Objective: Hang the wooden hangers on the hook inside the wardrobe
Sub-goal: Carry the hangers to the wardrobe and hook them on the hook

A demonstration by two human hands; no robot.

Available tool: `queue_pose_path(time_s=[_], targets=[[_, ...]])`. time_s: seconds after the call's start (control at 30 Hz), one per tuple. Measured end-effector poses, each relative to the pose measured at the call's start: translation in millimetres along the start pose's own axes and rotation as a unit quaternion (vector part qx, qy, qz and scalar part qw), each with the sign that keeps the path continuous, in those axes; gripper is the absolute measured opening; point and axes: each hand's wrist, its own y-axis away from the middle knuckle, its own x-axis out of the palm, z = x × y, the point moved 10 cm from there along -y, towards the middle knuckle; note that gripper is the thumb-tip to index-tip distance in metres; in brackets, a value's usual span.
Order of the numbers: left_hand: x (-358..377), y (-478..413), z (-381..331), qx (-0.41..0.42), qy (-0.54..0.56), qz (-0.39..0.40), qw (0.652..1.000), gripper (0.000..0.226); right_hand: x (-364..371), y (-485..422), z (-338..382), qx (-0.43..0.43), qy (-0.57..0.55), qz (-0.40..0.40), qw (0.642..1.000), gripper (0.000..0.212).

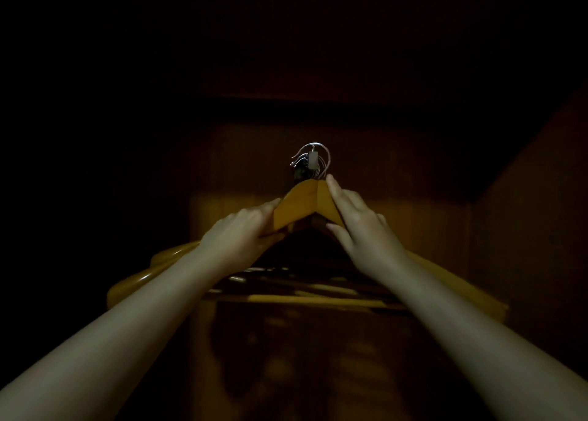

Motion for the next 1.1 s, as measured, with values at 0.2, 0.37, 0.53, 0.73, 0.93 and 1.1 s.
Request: queue_pose_path(time_s=[0.2,0.37,0.53,0.73,0.93,1.1], targets=[[10,11,14,-0.025,-0.013,-0.017,0.999,0.068,9,5,7,-0.016,0.029,-0.028,0.999,0.074],[22,12,7,-0.039,-0.016,-0.059,0.997,0.071,7,11,-3,-0.011,0.069,-0.044,0.997,0.075],[36,13,22,-0.067,-0.06,-0.095,0.991,0.073,8,15,-7,0.019,0.189,-0.097,0.977,0.084],[29,10,31,-0.066,-0.063,-0.142,0.986,0.069,17,14,-6,0.054,0.228,-0.1,0.967,0.097],[27,5,33,-0.075,-0.062,-0.114,0.989,0.073,19,16,-4,0.064,0.204,-0.084,0.973,0.1],[21,4,27,-0.083,-0.085,-0.061,0.991,0.07,13,17,2,0.055,0.228,-0.082,0.969,0.099]])
